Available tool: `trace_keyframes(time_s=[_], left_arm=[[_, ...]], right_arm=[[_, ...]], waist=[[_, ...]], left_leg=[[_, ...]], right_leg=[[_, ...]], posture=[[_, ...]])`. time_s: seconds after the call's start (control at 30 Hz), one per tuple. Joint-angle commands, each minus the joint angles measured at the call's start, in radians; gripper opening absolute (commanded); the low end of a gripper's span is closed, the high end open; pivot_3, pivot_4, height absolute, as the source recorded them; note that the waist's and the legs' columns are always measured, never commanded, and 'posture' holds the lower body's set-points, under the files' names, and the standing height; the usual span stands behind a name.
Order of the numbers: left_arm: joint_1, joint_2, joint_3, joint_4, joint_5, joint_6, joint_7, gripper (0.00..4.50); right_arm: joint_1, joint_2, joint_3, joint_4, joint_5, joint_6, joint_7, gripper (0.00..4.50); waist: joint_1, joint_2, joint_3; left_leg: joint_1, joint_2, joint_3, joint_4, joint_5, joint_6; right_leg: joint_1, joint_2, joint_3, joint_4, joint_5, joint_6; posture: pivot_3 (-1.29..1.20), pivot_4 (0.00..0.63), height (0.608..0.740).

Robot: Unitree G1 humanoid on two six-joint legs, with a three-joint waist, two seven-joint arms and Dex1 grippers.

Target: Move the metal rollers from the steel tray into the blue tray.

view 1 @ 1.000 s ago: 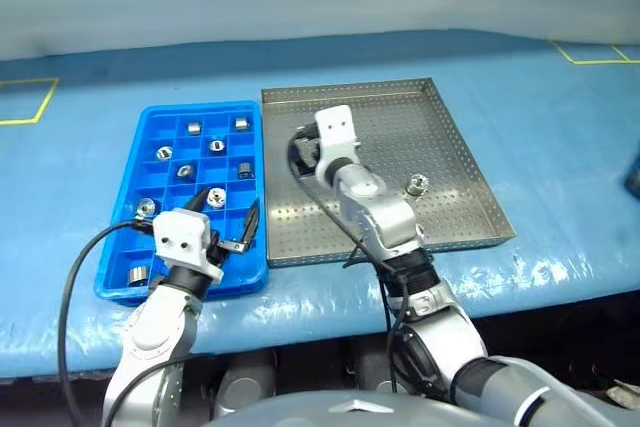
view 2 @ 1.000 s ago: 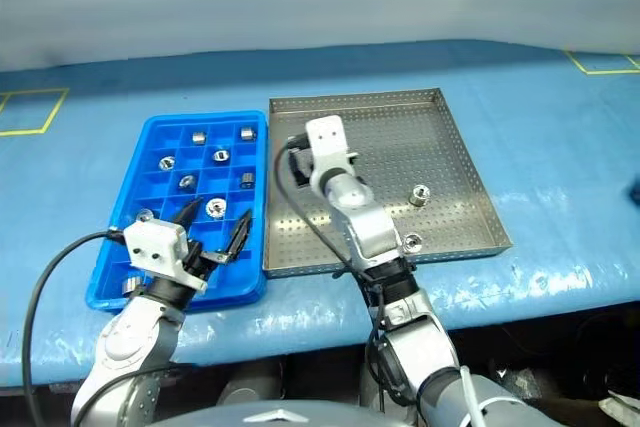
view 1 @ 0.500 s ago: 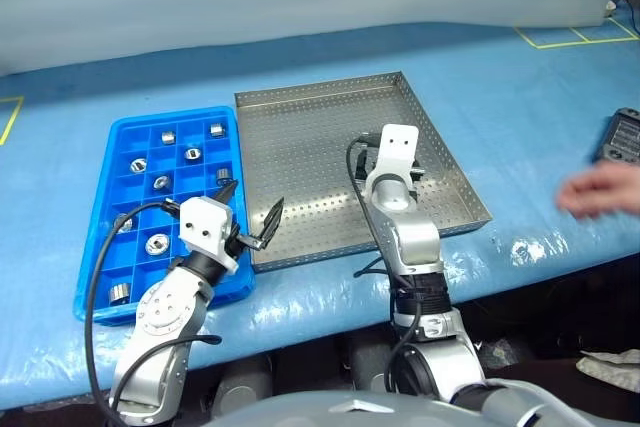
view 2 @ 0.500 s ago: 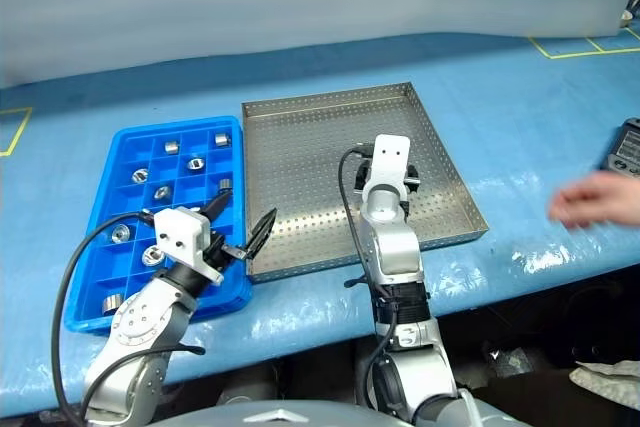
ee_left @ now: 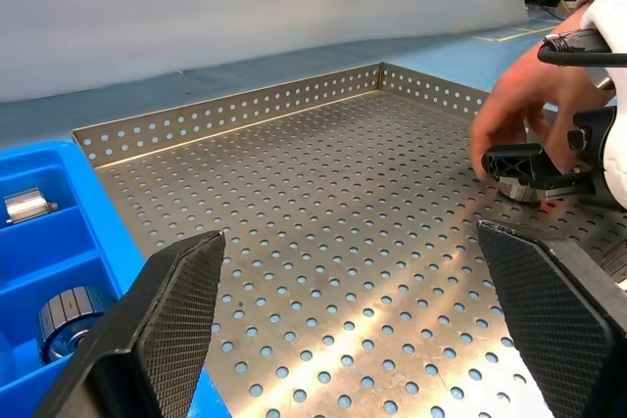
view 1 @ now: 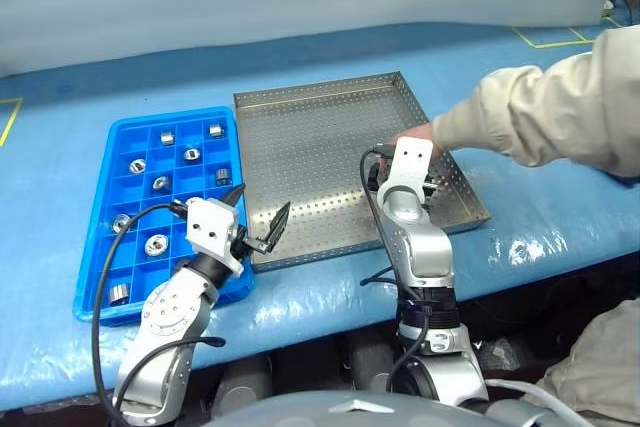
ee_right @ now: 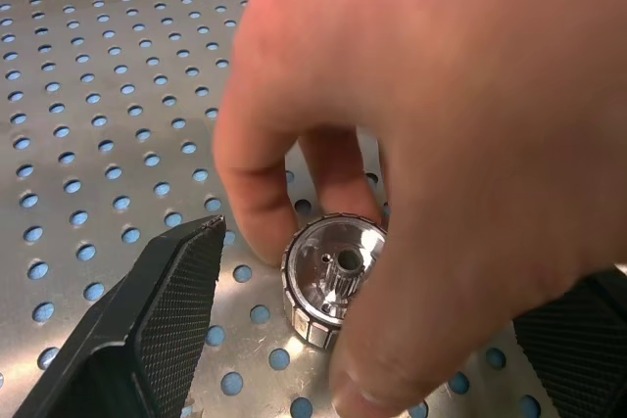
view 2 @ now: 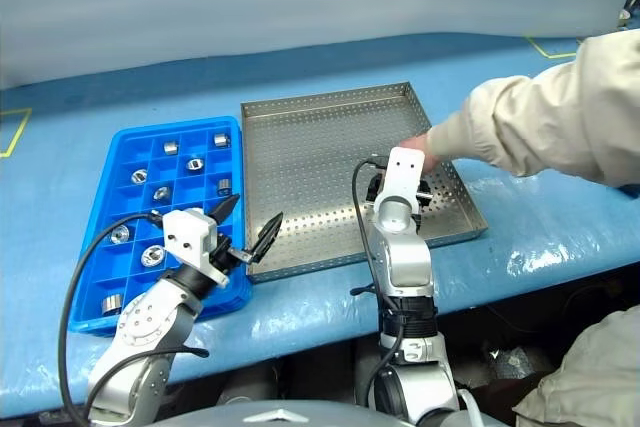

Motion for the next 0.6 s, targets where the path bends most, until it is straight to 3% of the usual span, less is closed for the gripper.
trace_keyframes(time_s=[0.03, 0.6], left_arm=[[-0.004, 0.001, -0.009, -0.025, 0.001, -0.001, 0.006, 4.50], [0.001, 0.000, -0.019, -0.043, 0.000, 0.005, 0.025, 4.50]], right_arm=[[0.022, 0.036, 0.005, -0.047, 0.002, -0.002, -0.002, 4.48], [0.020, 0.031, 0.017, -0.040, 0.000, 0.000, 0.017, 4.48]], waist=[[0.001, 0.000, 0.000], [0.004, 0.000, 0.000]], left_leg=[[0.000, 0.000, 0.000, 0.000, 0.000, 0.000], [0.000, 0.000, 0.000, 0.000, 0.000, 0.000]], right_leg=[[0.000, 0.000, 0.000, 0.000, 0.000, 0.000], [0.000, 0.000, 0.000, 0.000, 0.000, 0.000]], posture=[[-0.05, 0.150, 0.740], [-0.04, 0.150, 0.740]])
